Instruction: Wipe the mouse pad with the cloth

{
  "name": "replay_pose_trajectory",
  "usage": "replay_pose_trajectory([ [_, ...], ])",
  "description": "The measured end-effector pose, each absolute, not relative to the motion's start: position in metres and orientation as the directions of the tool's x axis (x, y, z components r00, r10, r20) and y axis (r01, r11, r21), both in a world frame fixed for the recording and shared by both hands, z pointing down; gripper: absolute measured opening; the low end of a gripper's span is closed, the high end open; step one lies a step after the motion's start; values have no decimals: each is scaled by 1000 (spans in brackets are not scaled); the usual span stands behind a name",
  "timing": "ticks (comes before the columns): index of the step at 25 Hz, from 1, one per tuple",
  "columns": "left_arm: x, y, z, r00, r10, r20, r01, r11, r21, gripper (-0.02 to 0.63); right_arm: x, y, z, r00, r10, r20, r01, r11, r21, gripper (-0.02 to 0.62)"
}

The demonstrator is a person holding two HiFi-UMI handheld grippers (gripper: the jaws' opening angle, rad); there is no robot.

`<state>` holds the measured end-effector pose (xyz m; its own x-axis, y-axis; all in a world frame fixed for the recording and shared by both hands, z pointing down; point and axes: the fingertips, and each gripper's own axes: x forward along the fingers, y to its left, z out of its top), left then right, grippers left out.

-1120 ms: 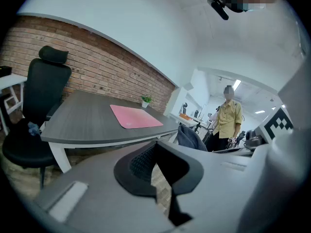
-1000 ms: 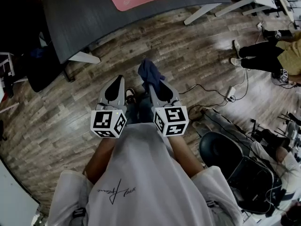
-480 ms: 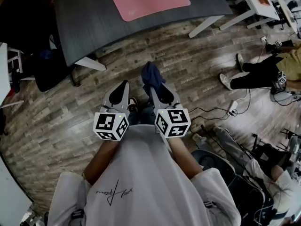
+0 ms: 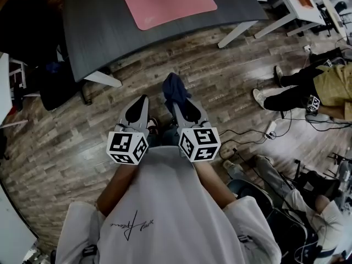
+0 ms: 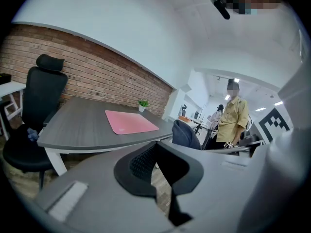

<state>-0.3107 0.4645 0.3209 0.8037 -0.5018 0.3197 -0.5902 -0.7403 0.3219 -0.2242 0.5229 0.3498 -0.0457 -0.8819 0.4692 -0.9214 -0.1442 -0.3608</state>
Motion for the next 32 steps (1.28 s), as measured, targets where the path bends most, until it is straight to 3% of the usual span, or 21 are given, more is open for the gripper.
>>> replay_pose_trajectory([
  [17, -253, 470, 329, 785, -521, 335, -611, -741, 278, 5, -153, 517, 341, -79, -899, 431, -920, -101, -379, 121],
  [32, -191, 403, 335, 780, -526, 339, -617, -737, 276, 8, -103, 458, 354, -109, -891, 441, -912, -87, -400, 121],
])
